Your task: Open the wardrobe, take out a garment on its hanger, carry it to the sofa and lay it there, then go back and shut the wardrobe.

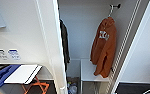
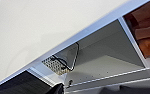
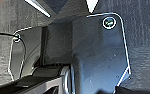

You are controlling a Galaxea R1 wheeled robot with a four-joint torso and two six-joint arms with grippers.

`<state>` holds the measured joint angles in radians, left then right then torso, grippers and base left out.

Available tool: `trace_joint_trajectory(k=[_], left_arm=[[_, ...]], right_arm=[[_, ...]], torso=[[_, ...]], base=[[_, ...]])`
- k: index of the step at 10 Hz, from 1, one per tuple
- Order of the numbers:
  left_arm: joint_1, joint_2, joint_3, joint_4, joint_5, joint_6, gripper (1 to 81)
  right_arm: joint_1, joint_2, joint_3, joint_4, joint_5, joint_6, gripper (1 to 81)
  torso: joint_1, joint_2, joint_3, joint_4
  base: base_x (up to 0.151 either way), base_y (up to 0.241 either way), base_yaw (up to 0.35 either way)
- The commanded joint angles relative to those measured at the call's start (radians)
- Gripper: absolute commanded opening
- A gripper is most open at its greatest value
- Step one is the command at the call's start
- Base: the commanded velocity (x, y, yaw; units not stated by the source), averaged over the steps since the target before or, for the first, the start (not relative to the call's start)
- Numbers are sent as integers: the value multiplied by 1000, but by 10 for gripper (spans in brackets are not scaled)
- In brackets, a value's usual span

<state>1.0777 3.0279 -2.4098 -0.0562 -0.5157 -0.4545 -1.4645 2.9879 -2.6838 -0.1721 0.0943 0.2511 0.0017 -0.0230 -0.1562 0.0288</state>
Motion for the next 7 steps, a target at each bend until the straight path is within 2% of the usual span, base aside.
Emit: trace_joint_trajectory(k=[1,3,5,7], left_arm=[[-112,14,9,-1,-44,-29,811],[-129,31,-41,-45,-49,-46,811],[-130,51,-103,-97,-109,-44,811],[-138,73,-186,-134,-162,-44,811]], right_arm=[[45,1,7,-12,-59,-4,811],[45,1,12,-13,-70,-6,811],[46,-1,12,-13,-77,-4,811],[51,-2,30,-15,-125,-6,811]], torso=[[0,0,0,0],[0,0,0,0],[0,0,0,0],[0,0,0,0]], base=[[0,0,0],[0,0,0],[0,0,0],[0,0,0]])
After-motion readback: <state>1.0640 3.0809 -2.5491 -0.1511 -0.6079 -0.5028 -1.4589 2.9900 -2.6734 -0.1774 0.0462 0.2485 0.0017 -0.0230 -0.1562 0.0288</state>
